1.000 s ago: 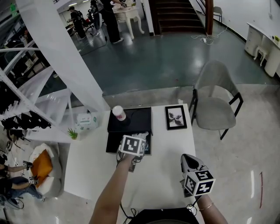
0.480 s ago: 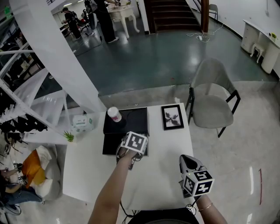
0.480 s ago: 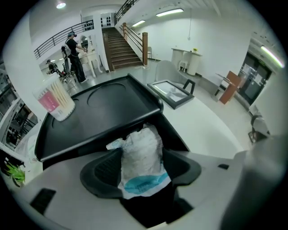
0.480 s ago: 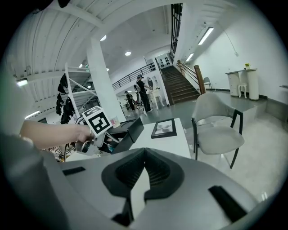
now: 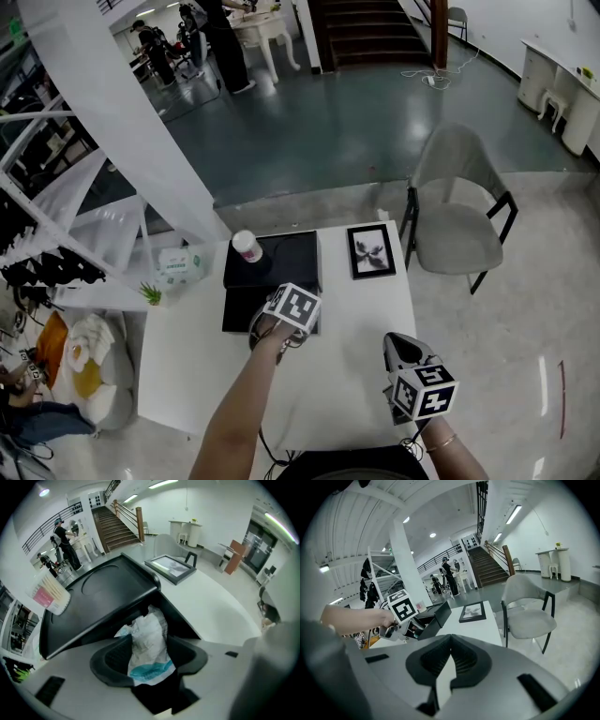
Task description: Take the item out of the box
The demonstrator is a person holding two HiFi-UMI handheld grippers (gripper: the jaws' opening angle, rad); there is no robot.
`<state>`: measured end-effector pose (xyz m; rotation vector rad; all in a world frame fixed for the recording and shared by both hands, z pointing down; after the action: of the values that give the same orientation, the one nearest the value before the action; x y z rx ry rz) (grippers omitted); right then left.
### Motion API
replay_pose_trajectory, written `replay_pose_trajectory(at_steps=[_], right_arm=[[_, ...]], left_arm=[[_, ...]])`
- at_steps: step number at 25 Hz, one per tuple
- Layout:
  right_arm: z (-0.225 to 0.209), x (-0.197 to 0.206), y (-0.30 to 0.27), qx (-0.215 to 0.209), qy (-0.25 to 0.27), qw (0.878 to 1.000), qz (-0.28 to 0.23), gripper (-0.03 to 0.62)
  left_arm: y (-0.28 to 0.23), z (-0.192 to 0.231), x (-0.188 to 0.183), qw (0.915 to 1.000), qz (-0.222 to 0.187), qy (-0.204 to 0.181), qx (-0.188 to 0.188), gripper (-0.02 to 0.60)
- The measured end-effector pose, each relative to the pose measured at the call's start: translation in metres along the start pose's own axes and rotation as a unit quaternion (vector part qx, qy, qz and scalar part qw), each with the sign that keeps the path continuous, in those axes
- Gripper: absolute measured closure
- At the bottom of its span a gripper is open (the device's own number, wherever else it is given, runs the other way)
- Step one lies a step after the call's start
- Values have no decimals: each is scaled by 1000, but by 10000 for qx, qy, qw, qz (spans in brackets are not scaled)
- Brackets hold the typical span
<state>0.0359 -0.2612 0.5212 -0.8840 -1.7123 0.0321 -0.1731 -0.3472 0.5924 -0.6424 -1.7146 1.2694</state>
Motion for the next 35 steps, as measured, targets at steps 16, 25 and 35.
replay_pose_trajectory(at_steps=[16,25,35], right_arm=[[1,8,8,-74,25,9999,72,594],[7,12,10,-162,20,9998,118,594],[13,10,12,-210,52,9997,113,594]], left_arm=[[17,-9,10,9901,-69,-1307,-499,481],[48,-14,7,9832,-582,-1514,-836,484],[85,-14,7,9783,-1277,-1199,-1109,492]])
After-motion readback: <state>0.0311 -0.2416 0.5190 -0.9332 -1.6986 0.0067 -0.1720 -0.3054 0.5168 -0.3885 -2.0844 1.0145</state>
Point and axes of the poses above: the fingertips, and each gripper's own axes: y backward along the fingers, z to its left, x out of its underside, the point moved 2 cm from there along y, backward along the fingers, and after that the axes turned 3 degrees about -z, right-handed, at the moved point
